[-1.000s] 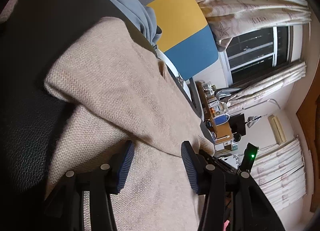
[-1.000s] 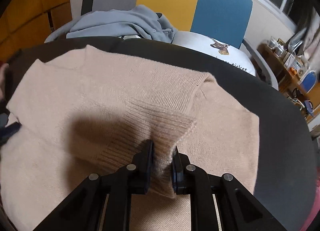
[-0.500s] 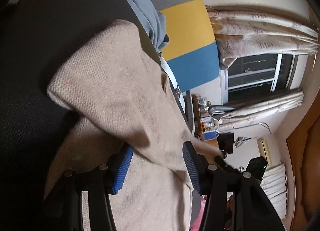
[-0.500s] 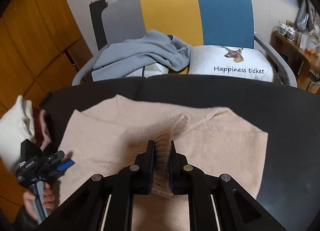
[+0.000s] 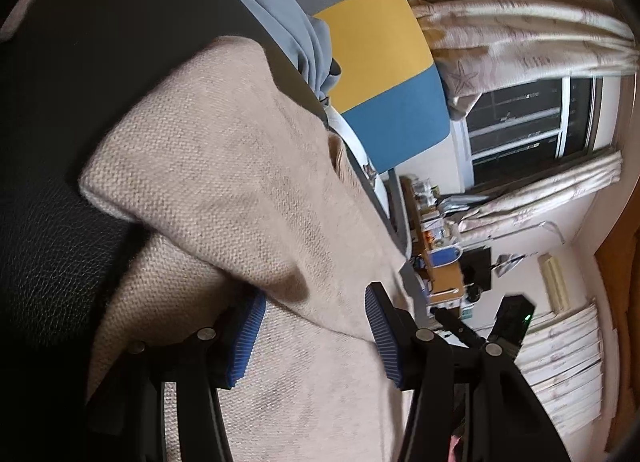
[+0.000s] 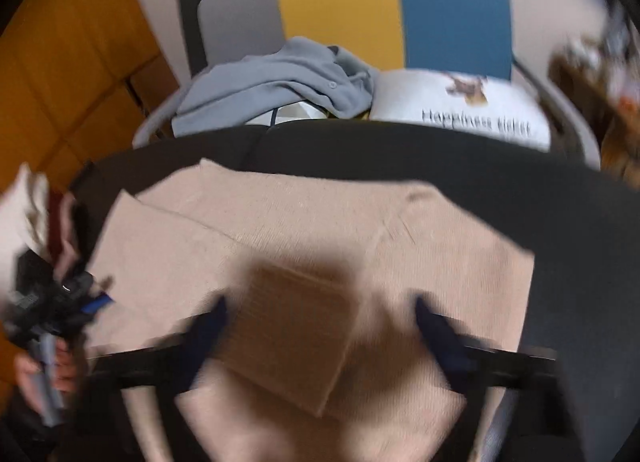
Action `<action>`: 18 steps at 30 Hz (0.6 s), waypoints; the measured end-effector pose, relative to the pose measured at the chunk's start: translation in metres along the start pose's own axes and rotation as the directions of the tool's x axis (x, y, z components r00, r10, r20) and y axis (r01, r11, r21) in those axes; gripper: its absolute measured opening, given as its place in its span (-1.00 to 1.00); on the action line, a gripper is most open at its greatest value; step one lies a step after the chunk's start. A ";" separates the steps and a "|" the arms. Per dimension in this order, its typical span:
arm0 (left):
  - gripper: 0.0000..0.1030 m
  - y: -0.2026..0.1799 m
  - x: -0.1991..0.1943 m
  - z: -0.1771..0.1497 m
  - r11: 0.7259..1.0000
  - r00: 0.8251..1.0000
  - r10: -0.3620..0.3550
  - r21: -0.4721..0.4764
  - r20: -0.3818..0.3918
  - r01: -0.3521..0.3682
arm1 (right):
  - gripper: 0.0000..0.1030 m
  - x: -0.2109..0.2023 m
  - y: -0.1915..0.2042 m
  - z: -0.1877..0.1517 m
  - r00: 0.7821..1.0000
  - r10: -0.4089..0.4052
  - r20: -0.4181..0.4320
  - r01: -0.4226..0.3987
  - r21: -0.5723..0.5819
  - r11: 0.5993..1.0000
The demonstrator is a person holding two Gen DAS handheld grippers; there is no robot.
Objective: Fold clothes
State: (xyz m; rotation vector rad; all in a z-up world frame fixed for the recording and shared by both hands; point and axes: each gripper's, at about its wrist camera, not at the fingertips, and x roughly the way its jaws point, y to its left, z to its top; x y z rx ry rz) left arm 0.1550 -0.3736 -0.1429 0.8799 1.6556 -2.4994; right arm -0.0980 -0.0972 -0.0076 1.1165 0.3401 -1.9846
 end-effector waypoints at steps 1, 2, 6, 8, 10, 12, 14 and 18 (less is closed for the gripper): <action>0.02 -0.002 0.000 -0.001 1.000 1.000 0.009 0.014 -0.002 -0.009 | 0.99 0.003 0.008 0.004 1.000 -0.010 -0.003 0.009 -0.046 0.999; 0.02 -0.003 0.001 -0.002 1.000 1.000 0.017 0.025 -0.003 -0.017 | 0.99 0.008 0.015 0.007 1.000 -0.019 -0.007 0.019 -0.087 0.996; 0.02 -0.006 0.002 -0.002 0.999 1.000 0.029 0.039 -0.007 -0.029 | 0.99 0.039 0.034 0.014 0.995 -0.017 -0.100 -0.001 -0.176 0.984; 0.02 -0.006 0.001 -0.001 0.999 1.000 0.028 0.039 -0.011 -0.027 | 0.99 0.060 0.026 0.013 0.985 0.018 -0.170 -0.041 -0.134 0.990; 0.02 -0.005 0.001 0.000 0.999 1.000 0.022 0.039 -0.015 -0.021 | 1.00 0.076 0.017 0.011 0.978 0.010 -0.209 -0.032 -0.098 0.995; 0.02 -0.004 0.001 0.001 0.999 1.000 0.019 0.040 -0.019 -0.019 | 1.00 0.078 0.015 0.008 0.983 0.012 -0.185 -0.032 -0.103 0.994; 0.02 -0.004 0.001 0.001 0.999 1.000 0.020 0.044 -0.021 -0.019 | 1.00 0.078 0.017 0.005 0.985 0.005 -0.172 -0.026 -0.120 0.992; 0.02 -0.005 0.001 0.002 0.998 0.999 0.025 0.053 -0.024 -0.024 | 1.00 0.075 0.017 0.000 0.986 -0.001 -0.169 -0.019 -0.113 0.993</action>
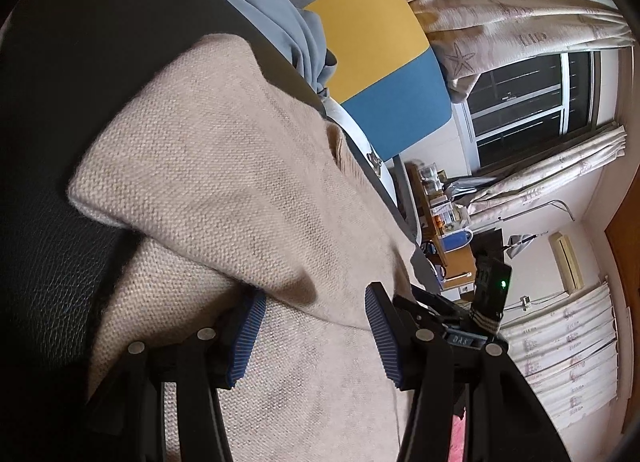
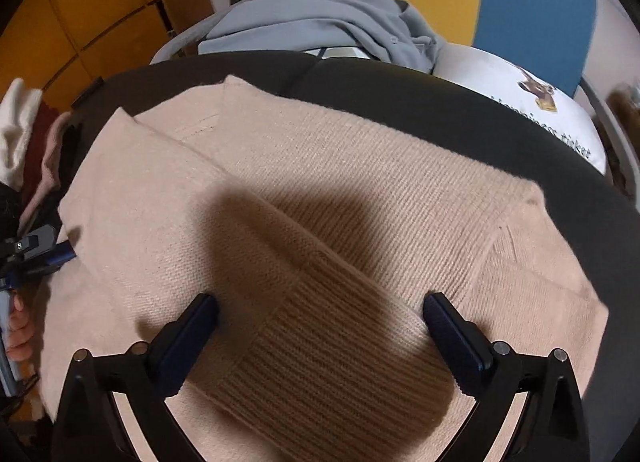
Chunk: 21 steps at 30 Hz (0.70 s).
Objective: Fold clothes
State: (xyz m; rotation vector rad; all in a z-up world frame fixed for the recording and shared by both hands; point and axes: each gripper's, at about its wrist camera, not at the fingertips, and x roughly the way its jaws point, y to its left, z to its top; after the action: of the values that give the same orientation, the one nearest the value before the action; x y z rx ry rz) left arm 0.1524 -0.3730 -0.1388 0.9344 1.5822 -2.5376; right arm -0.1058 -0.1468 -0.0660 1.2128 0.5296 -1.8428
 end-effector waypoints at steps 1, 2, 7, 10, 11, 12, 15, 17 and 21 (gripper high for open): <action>0.02 0.000 -0.001 0.000 1.000 1.000 0.000 0.001 0.000 0.000 | 1.00 0.001 0.002 0.003 1.000 -0.006 -0.029 0.006 -0.004 1.000; 0.02 0.000 -0.001 0.000 1.000 1.000 0.001 0.002 -0.001 -0.001 | 0.99 0.002 0.005 0.005 0.999 -0.020 -0.047 0.019 -0.012 1.000; 0.02 -0.001 -0.002 0.000 1.000 1.000 0.003 -0.008 0.002 -0.003 | -0.53 -0.021 0.030 0.008 0.997 -0.082 -0.011 0.080 -0.121 0.989; 0.03 0.001 -0.003 0.000 1.000 1.000 -0.004 -0.017 0.013 0.004 | -0.68 -0.033 0.044 0.008 0.995 -0.095 -0.009 0.092 -0.167 0.982; 0.03 0.002 -0.004 0.000 1.000 1.000 -0.007 -0.021 0.018 0.007 | -0.68 -0.038 0.048 0.007 0.995 -0.095 -0.010 0.091 -0.183 0.979; 0.04 0.003 -0.004 0.000 0.999 1.000 -0.012 -0.033 0.024 0.013 | -0.69 -0.042 0.053 0.007 0.995 -0.095 -0.012 0.091 -0.198 0.976; 0.05 0.009 -0.006 0.005 0.995 0.998 -0.030 -0.093 0.047 0.034 | -0.80 -0.053 0.057 0.007 0.995 -0.096 -0.022 0.089 -0.222 0.971; 0.06 0.013 -0.007 0.009 0.991 0.998 -0.033 -0.129 0.050 0.040 | -0.81 -0.068 0.063 0.014 0.996 -0.093 0.002 0.091 -0.239 0.967; 0.12 0.016 -0.006 0.012 0.981 0.998 -0.034 -0.187 0.053 0.043 | -0.81 -0.113 0.071 0.034 0.994 -0.073 0.083 0.091 -0.239 0.967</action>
State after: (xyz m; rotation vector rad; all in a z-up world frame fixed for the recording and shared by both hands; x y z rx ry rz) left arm 0.1568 -0.3931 -0.1452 0.8219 1.8038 -2.3616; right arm -0.0458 -0.1636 0.0565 0.9683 0.7499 -1.8231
